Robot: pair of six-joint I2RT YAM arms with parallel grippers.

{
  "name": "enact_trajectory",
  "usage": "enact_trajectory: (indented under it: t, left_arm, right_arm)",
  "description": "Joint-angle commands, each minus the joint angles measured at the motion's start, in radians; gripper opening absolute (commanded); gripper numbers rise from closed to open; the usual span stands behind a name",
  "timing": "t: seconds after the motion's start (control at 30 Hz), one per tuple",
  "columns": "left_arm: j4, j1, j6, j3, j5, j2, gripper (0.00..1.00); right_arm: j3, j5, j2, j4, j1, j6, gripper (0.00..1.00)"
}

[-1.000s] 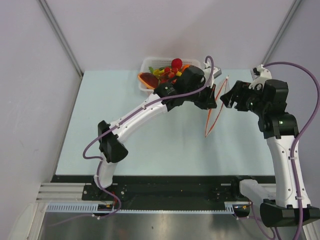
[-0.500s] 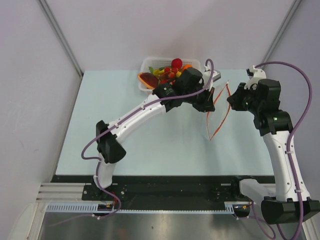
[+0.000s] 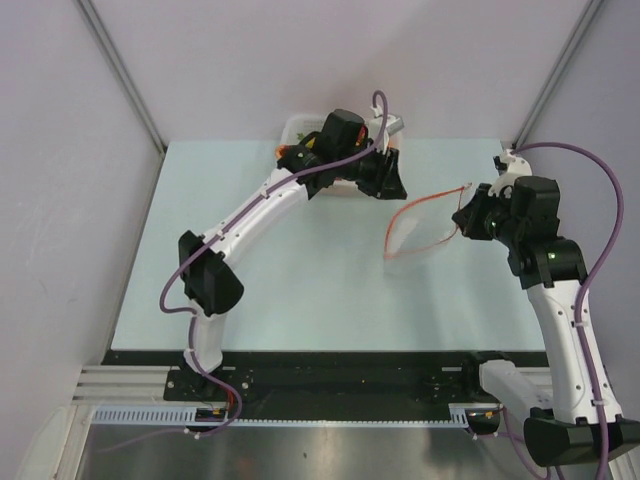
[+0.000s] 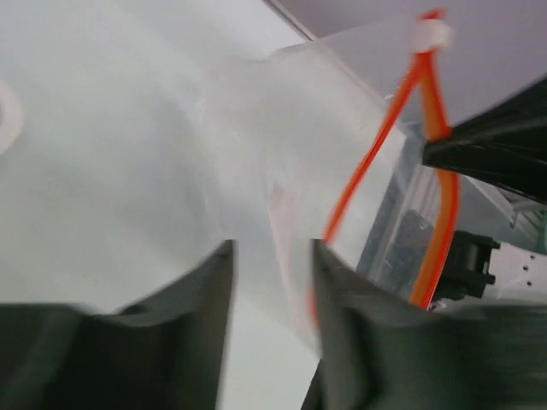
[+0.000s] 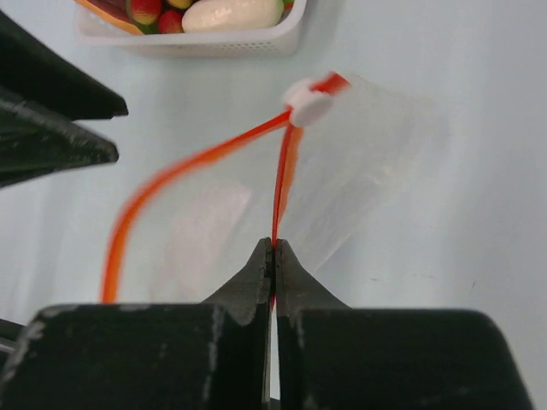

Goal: Place the food in the zip-top bag and seal the zipper
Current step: Open the zipper of the food storage bag.

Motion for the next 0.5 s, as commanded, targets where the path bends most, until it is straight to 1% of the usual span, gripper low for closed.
enact_trajectory:
  t: [0.0,0.03,0.07,0.1,0.13,0.17,0.2,0.23,0.27,0.3,0.33,0.4,0.43,0.47]
  left_arm:
    - [0.009,0.020,0.044,-0.010,0.104,-0.065,0.58]
    - [0.016,0.061,0.043,-0.019,0.113,-0.078,0.64]
    - [0.026,0.086,0.046,-0.030,0.121,-0.094,0.76]
    - [0.036,0.114,0.046,-0.056,0.118,-0.108,0.81]
    - [0.047,0.173,0.049,-0.071,0.115,-0.138,0.86]
    - [0.082,0.207,0.058,-0.093,0.122,-0.151,0.90]
    - [0.105,0.241,0.058,-0.138,0.138,-0.163,0.90]
    - [0.133,0.313,0.059,-0.163,0.144,-0.175,0.91]
    - [0.198,0.351,0.058,-0.182,0.153,-0.177,0.91]
    - [0.231,0.388,0.059,-0.215,0.164,-0.175,0.91]
    - [0.269,0.462,0.067,-0.222,0.213,-0.168,0.91]
    - [0.347,0.529,0.122,-0.207,0.260,-0.114,0.91]
    - [0.349,0.587,0.148,-0.187,0.270,-0.083,0.91]
    - [0.336,0.611,0.217,-0.155,0.268,-0.021,0.91]
  right_arm:
    - [-0.005,0.056,0.013,0.034,0.004,0.058,0.00]
    - [-0.006,0.065,0.014,0.035,0.003,0.065,0.00]
    - [-0.006,0.071,0.016,0.041,0.001,0.068,0.00]
    - [-0.003,0.079,0.017,0.041,-0.002,0.071,0.00]
    - [-0.002,0.079,0.022,0.046,-0.005,0.077,0.00]
    - [-0.002,0.076,0.027,0.055,-0.007,0.088,0.00]
    - [-0.003,0.073,0.030,0.060,-0.010,0.091,0.00]
    - [-0.005,0.073,0.036,0.064,-0.011,0.094,0.00]
    - [-0.006,0.071,0.040,0.072,-0.013,0.096,0.00]
    - [-0.008,0.070,0.042,0.075,-0.014,0.097,0.00]
    - [-0.010,0.068,0.047,0.077,-0.013,0.097,0.00]
    - [-0.010,0.065,0.057,0.087,-0.013,0.102,0.00]
    - [-0.010,0.065,0.062,0.091,-0.014,0.104,0.00]
    - [-0.008,0.064,0.073,0.100,-0.013,0.107,0.00]
